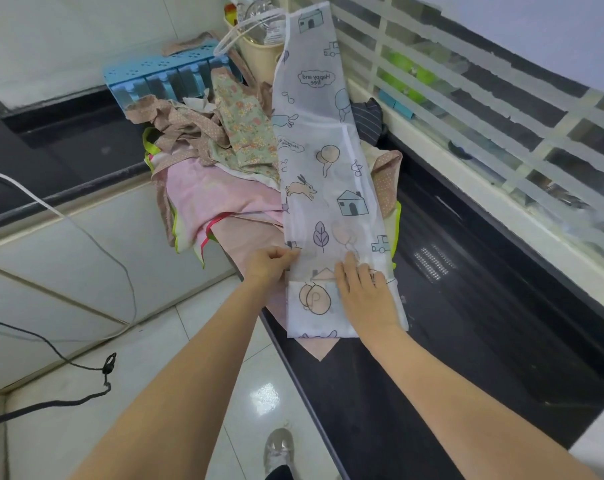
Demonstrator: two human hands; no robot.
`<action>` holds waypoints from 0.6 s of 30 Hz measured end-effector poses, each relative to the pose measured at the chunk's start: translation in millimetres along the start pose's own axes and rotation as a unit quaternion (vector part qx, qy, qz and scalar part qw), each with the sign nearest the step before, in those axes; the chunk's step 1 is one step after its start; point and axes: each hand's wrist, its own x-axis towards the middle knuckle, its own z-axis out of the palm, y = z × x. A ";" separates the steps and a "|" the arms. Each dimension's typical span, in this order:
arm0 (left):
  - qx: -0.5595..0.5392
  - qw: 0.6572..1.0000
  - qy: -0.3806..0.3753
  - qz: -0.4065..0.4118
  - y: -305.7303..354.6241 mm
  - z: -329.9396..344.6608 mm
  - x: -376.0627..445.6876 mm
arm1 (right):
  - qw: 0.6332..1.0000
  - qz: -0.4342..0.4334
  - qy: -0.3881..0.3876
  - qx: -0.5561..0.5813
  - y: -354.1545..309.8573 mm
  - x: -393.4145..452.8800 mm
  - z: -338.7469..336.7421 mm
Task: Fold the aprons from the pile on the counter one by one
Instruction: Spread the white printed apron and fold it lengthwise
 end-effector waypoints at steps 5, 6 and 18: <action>0.005 0.999 0.033 -0.011 -9.2 -5.2 2.5 | 0.996 -0.082 -0.032 0.009 4.8 -0.6 -7.8; 0.011 0.999 0.036 -0.012 -11.7 -7.2 2.5 | 0.995 -0.090 -0.033 0.012 4.9 -0.3 -8.9; 0.118 0.991 0.024 0.060 3.5 3.9 19.2 | 0.994 -0.091 -0.066 -0.001 3.6 0.2 -5.9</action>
